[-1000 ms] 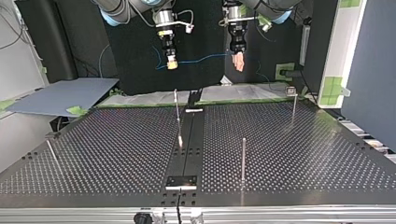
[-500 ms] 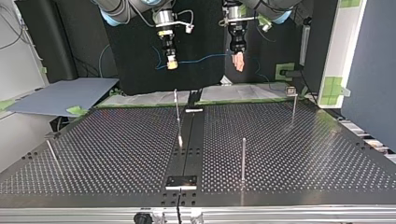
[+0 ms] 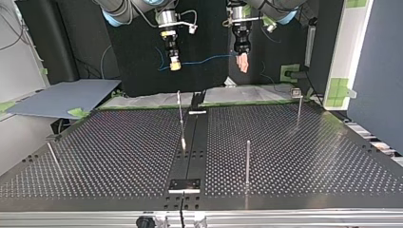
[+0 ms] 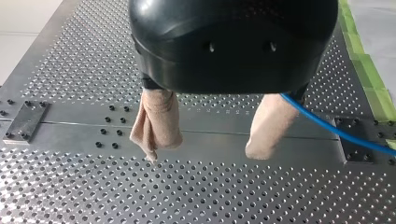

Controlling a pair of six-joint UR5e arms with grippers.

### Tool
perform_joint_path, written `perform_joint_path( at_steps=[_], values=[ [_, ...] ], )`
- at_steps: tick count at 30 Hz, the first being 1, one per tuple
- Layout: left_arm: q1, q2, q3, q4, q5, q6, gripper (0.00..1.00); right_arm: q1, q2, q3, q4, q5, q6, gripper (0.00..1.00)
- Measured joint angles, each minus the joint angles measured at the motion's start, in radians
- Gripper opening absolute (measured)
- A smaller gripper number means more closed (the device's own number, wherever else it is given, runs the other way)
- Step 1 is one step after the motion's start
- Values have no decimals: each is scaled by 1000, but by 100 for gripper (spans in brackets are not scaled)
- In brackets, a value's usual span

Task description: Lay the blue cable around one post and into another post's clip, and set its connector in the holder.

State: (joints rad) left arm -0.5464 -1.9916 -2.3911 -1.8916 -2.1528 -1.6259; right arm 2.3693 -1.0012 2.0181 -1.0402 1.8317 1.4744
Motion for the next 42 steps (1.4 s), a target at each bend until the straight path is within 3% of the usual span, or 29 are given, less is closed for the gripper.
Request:
perform_joint_path(
  at_steps=[31, 42],
  values=[
    [-4, 0, 0, 0, 0, 4, 100, -8, 12, 17, 37, -3, 3, 0],
    [59, -48, -53, -76, 37, -59, 100, -8, 12, 17, 37, -3, 3, 0]
  ],
)
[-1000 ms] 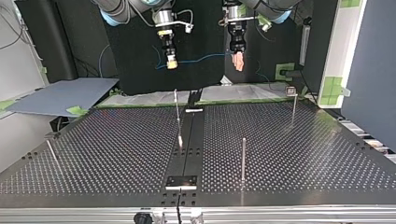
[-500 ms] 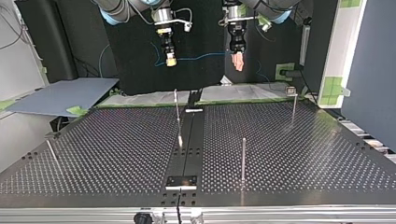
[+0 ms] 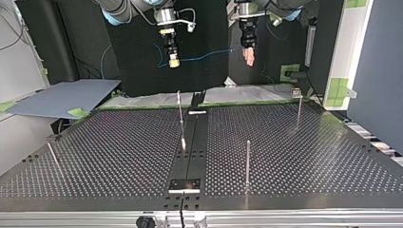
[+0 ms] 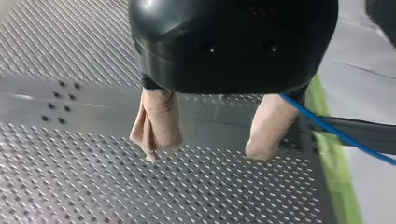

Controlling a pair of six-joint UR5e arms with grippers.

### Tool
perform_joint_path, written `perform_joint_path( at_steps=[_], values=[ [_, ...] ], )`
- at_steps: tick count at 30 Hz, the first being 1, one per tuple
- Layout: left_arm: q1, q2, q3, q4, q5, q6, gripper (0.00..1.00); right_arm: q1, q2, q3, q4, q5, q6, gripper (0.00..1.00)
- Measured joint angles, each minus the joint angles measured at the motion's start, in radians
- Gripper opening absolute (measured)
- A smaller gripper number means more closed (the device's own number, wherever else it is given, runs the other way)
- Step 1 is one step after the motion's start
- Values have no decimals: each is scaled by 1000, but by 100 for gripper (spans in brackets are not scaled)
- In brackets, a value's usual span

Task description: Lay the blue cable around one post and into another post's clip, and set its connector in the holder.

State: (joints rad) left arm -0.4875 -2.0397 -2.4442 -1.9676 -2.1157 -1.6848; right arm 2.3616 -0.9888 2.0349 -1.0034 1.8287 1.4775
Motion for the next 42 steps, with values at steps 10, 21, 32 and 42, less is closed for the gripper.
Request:
perform_joint_path(
  at_steps=[10, 21, 32, 42],
  values=[
    [7, -2, -3, -38, 1, -7, 100, 0, 0, 0, 0, 0, 0, 0],
    [32, 11, -16, -26, 26, 8, 100, 7, 5, -8, 8, 8, 8, 0],
    [95, 93, -46, -96, 111, 10, 100, 89, -62, -89, 89, 89, 89, 0],
    [100, 177, 3, -180, 176, -68, 100, 164, -142, -170, 170, 151, 148, 0]
  ],
)
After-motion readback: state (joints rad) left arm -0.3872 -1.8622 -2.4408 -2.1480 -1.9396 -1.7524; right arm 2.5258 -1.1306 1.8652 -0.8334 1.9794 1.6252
